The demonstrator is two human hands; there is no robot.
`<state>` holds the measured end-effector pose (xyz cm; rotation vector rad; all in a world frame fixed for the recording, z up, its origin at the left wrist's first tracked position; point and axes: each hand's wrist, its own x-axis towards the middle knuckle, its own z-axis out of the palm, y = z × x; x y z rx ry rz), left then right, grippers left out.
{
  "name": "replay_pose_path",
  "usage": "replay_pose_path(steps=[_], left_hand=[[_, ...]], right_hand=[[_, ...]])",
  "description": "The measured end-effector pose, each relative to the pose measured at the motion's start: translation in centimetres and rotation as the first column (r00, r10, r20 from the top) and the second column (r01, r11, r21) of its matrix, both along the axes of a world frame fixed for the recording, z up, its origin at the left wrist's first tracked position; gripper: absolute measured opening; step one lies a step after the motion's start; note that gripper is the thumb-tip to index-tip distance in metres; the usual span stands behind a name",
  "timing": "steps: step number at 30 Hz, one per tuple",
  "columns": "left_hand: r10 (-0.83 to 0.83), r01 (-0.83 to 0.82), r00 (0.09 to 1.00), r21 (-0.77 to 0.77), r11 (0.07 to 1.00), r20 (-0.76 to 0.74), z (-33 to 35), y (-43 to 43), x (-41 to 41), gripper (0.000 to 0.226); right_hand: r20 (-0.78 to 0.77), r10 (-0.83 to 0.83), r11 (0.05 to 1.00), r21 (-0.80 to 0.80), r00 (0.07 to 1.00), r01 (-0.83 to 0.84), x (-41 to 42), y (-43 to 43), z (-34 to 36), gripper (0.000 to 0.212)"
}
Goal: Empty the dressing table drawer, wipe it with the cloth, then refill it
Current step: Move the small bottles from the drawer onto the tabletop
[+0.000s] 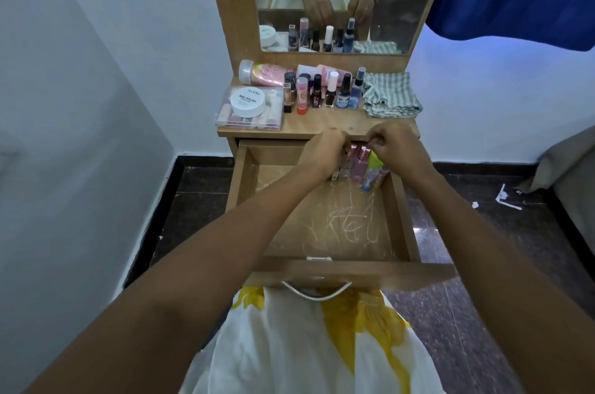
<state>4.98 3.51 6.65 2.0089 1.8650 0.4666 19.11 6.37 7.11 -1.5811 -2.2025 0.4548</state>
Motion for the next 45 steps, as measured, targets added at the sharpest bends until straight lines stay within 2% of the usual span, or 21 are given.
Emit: replay_pose_path(steps=[4,9,13,17,19,26,32,35,45], left_hand=[[0.001,0.003,0.999,-0.089,0.996,0.046,-1.7,-0.3,2.1,0.012],[-0.001,0.009,0.993,-0.066,0.998,0.122,-3.9,-0.3,4.2,0.016],[0.022,-0.016,0.992,-0.05,0.999,0.124,-5.3,0.0,4.8,0.018],[0.044,-0.035,0.987,-0.062,0.997,0.153,-6.4,0.4,5.0,0.016],[0.046,-0.035,0.987,-0.067,0.997,0.157,-6.5,0.5,5.2,0.013],[0.064,-0.056,0.988,-0.056,0.997,0.139,-6.1,0.9,5.9,0.02],[0.069,-0.058,0.983,-0.07,0.996,0.168,-5.9,0.8,6.1,0.021],[0.069,-0.056,0.981,-0.071,0.996,0.183,-5.8,0.6,5.9,0.02],[0.069,-0.057,0.982,-0.072,0.996,0.177,-5.2,-0.2,4.9,0.016]], right_hand=[[0.049,-0.051,0.998,-0.033,0.997,0.053,1.7,-0.6,-1.2,0.021],[0.179,-0.057,0.996,-0.055,0.982,0.068,2.6,-1.4,-2.6,0.022],[0.295,-0.049,0.998,0.059,0.954,0.033,2.7,-1.7,-3.8,0.022],[0.471,-0.038,0.986,0.163,0.881,-0.044,2.3,-2.0,-4.6,0.009],[0.533,-0.063,0.981,0.189,0.844,-0.046,2.3,-2.0,-4.8,0.016],[0.483,-0.128,0.98,0.198,0.866,0.035,2.5,-1.5,-5.5,0.022],[0.399,-0.128,0.979,0.199,0.908,0.05,2.6,-1.1,-5.7,0.006],[0.37,-0.116,0.977,0.21,0.922,0.039,2.7,-1.1,-5.6,0.008],[0.156,-0.088,0.996,0.025,0.984,0.085,3.1,-1.5,-5.4,0.013]])
